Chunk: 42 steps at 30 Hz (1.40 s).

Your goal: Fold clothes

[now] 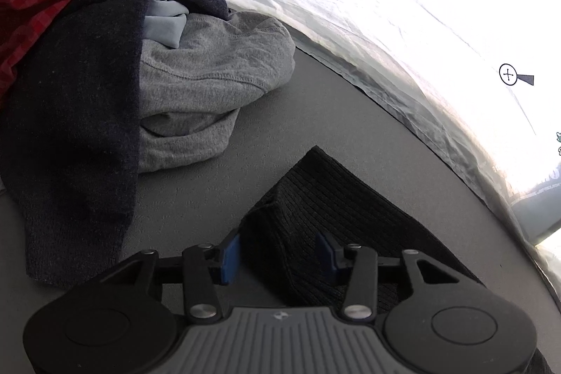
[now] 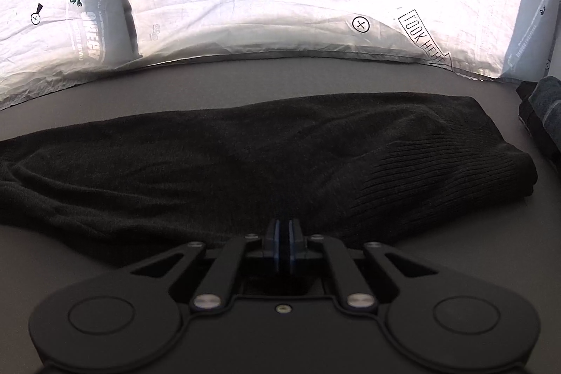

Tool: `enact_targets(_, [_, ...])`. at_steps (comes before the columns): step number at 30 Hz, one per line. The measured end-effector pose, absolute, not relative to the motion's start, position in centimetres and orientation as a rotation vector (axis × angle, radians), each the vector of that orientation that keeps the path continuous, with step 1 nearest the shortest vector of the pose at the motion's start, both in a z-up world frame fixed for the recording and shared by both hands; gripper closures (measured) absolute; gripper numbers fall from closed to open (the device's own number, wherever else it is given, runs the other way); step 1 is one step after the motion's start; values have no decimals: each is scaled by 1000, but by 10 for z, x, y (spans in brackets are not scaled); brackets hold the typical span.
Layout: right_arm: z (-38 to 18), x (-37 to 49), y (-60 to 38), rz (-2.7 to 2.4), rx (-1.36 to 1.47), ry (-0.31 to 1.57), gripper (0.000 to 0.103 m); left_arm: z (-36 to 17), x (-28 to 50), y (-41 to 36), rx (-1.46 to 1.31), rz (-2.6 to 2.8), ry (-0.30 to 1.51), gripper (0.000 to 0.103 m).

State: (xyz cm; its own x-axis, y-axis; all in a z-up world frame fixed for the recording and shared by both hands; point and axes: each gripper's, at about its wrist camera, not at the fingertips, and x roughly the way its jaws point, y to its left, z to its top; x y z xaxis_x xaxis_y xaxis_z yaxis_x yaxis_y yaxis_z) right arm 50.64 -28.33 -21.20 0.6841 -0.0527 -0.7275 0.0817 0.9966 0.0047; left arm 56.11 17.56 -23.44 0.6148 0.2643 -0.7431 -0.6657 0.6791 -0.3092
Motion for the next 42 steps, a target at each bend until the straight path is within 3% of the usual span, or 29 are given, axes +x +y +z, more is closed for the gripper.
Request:
enact_targets(5, [-210, 511, -299, -79, 188, 837, 97, -229, 557, 173, -686, 541, 667, 91])
enact_targets(10, [-221, 506, -348, -118, 721, 847, 101, -206, 555, 152, -749, 401, 616, 92])
enact_targets(13, [-236, 494, -370, -147, 1026, 814, 102, -191, 560, 122, -775, 267, 605, 92])
enact_targets(18, [-242, 478, -379, -147, 1168, 780, 102, -172, 575, 42, -736, -14, 684, 92])
enact_targets(23, [-251, 472, -384, -104, 1356, 738, 102, -197, 593, -17, -717, -144, 872, 68])
enact_targets(27, [-254, 476, -380, -33, 1434, 735, 97, -206, 590, -8, -798, -149, 919, 50])
enact_targets(33, [-260, 501, -349, 90, 1474, 794, 95, -203, 573, 52, -906, -5, 866, 45])
enact_targets(37, [-262, 532, -311, 185, 1392, 921, 92, -208, 573, 86, -817, 168, 899, 42])
enact_targets(42, [-263, 573, -265, 267, 1292, 1014, 76, -224, 571, 105, -700, 264, 959, 40])
